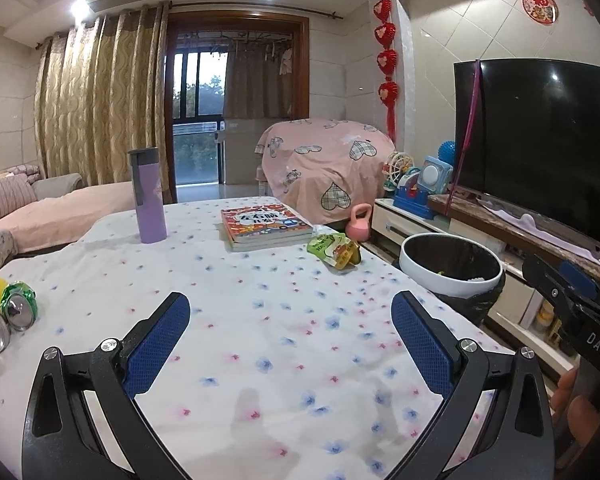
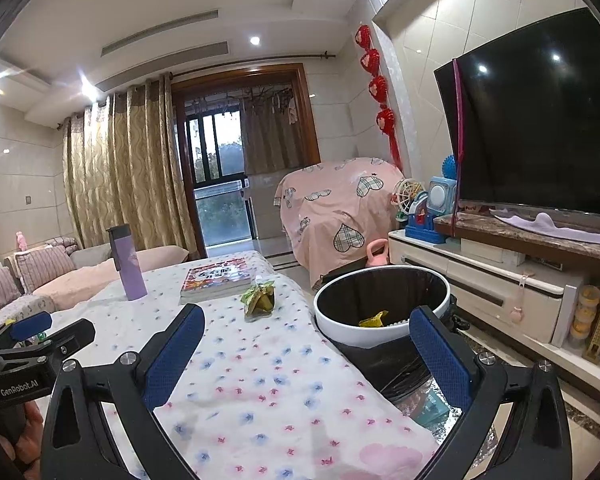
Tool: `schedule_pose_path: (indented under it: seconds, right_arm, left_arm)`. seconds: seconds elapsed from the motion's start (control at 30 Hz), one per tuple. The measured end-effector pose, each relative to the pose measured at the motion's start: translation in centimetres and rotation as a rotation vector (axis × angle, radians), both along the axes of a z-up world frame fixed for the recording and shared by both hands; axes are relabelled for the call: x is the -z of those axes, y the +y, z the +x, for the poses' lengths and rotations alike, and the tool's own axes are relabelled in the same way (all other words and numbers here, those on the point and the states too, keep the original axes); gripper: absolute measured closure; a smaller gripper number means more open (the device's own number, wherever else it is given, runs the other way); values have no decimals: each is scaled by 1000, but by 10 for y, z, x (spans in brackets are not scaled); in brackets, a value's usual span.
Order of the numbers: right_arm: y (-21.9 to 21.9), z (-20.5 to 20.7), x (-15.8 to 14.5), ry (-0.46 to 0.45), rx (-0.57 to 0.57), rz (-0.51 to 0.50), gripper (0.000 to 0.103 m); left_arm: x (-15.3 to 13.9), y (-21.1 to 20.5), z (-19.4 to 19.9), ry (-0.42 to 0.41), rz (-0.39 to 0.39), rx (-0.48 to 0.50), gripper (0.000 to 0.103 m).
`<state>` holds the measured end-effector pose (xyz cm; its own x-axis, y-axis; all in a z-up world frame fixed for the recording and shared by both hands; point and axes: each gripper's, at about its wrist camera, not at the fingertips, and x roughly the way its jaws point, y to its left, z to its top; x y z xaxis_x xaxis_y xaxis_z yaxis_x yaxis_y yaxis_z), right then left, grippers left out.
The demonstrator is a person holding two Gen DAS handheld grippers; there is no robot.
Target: Collect trash
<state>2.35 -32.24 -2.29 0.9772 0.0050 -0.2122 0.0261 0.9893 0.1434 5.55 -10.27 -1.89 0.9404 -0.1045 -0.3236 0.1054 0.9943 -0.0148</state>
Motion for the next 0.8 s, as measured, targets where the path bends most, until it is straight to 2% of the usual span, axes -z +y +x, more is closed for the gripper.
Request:
schedule_pose_path:
  seconds: [0.8]
  right_arm:
    - [1,-2,0,0,-6,4,0]
  left_arm:
    - [-2,-1,-6,-15,8,11,0]
